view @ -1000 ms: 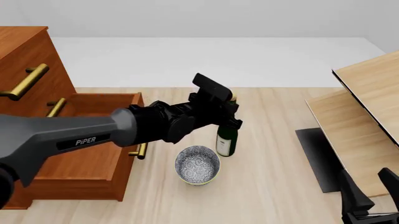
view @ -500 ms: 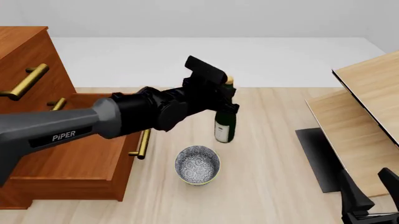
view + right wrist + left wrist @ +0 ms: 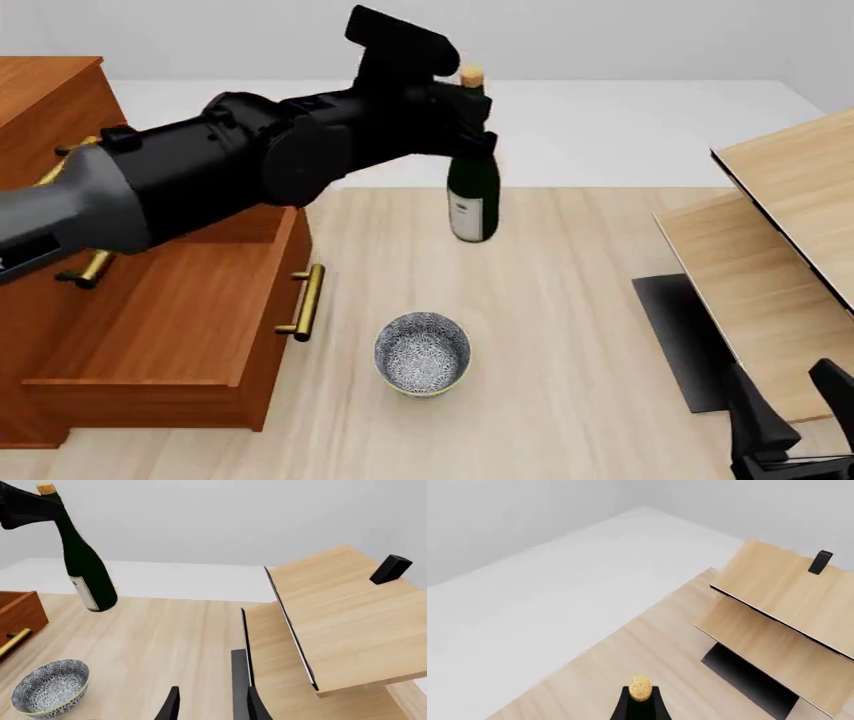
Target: Put the wine bottle in the bottom drawer of the cabinet.
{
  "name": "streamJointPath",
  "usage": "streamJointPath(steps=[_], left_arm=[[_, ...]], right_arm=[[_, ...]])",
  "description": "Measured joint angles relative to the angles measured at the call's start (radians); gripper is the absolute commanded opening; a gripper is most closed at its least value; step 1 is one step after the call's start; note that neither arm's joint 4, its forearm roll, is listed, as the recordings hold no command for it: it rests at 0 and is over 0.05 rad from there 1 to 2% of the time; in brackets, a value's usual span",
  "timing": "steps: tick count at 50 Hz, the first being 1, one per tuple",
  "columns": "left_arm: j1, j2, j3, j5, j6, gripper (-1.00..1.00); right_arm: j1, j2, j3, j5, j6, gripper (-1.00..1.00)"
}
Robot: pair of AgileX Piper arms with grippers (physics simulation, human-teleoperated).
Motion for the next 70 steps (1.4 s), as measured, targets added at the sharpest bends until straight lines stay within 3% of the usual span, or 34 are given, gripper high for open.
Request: streamJointPath(steps=[20, 49, 70], left_arm=[[0.085, -0.214, -0.037, 0.184, 0.031, -1.00], [0.296, -0.426, -0.094, 0.460, 0.034, -1.00], [0.405, -0.496, -0.020, 0.567, 0.042, -1.00]], right_arm=[[0.011, -0.012, 0.000, 0.011, -0.023, 1.00], [0.018, -0.015, 0.000, 0.016, -0.035, 1.00], [0.020, -0.008, 0.000, 0.011, -0.037, 1.00]])
